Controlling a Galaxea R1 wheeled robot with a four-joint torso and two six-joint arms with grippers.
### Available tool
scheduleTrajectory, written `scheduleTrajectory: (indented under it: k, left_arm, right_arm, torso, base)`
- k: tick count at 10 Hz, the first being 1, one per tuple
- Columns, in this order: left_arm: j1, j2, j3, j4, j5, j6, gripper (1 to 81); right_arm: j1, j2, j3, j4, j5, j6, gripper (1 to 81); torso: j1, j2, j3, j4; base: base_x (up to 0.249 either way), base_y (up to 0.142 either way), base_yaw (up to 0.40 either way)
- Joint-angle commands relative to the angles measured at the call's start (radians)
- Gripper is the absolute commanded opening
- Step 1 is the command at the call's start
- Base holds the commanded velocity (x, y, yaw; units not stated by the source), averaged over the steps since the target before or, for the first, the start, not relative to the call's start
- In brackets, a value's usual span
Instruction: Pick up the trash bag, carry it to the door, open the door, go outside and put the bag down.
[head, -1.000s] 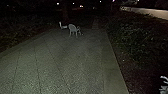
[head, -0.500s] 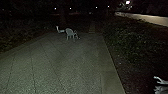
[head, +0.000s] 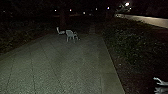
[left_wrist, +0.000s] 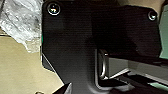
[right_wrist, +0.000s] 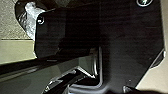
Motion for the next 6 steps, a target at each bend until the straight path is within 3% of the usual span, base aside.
scheduleTrajectory:
  k: [1, 3, 6]
  left_arm:
    - [-0.044, -0.013, -0.013, 0.006, 0.053, 0.002, 81.1]
    - [-0.056, -0.024, -0.014, 0.003, 0.053, -0.002, 81.1]
    - [-0.076, -0.024, -0.033, -0.003, 0.053, -0.007, 81.1]
  right_arm:
    - [0.028, 0.017, 0.019, -0.007, -0.057, -0.006, 81.1]
    - [0.028, 0.019, 0.019, -0.008, -0.057, -0.010, 81.1]
    - [0.022, 0.019, 0.021, -0.010, -0.057, -0.011, 81.1]
  torso:
    - [0.001, 0.000, -0.001, 0.000]
    - [0.001, -0.001, 0.027, 0.000]
    - [0.001, -0.002, 0.032, 0.000]
  base:
    - [0.000, 0.000, 0.000]
    - [0.000, 0.000, 0.000]
    - [0.000, 0.000, 0.000]
